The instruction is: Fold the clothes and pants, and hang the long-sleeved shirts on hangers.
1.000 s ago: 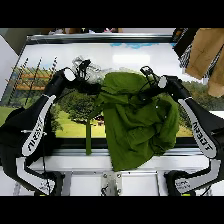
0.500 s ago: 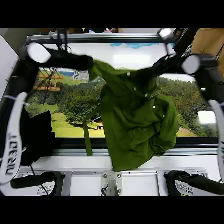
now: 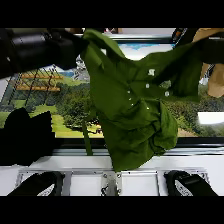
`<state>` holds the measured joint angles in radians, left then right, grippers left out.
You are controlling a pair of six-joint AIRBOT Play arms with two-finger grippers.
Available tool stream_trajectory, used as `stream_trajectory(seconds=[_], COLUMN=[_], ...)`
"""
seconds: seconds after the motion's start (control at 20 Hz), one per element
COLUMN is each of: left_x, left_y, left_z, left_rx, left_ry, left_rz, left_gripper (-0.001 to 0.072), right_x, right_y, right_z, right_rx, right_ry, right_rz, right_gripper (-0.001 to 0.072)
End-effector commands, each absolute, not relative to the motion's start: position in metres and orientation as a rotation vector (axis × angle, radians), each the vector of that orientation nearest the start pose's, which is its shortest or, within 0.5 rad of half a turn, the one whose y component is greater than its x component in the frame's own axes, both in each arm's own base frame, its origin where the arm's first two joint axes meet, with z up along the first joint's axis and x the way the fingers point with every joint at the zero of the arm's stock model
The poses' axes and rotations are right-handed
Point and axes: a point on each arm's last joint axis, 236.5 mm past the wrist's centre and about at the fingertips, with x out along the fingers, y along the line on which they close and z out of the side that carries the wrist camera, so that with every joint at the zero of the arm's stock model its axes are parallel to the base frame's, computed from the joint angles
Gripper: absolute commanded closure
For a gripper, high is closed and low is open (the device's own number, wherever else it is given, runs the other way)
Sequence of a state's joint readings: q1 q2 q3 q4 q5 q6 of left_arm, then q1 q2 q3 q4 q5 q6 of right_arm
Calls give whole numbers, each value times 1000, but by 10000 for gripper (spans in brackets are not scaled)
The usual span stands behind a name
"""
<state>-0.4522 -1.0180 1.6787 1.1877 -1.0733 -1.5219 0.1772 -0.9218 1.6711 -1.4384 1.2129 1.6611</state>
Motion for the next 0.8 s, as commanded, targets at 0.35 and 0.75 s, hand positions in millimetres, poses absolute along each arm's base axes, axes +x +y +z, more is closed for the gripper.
stream_trajectory(seconds=[0.35,0.75], left_x=[299,313], left_y=[-235,-219], left_z=[61,29], left_rx=[-140,-156], left_ry=[1176,1230], left_rz=[-523,-451], left_gripper=[694,694], right_x=[403,399], right_y=[103,97], right_z=[106,86], right_rx=[312,104], right_ry=[961,1024], right_rz=[104,208], right_gripper=[700,35])
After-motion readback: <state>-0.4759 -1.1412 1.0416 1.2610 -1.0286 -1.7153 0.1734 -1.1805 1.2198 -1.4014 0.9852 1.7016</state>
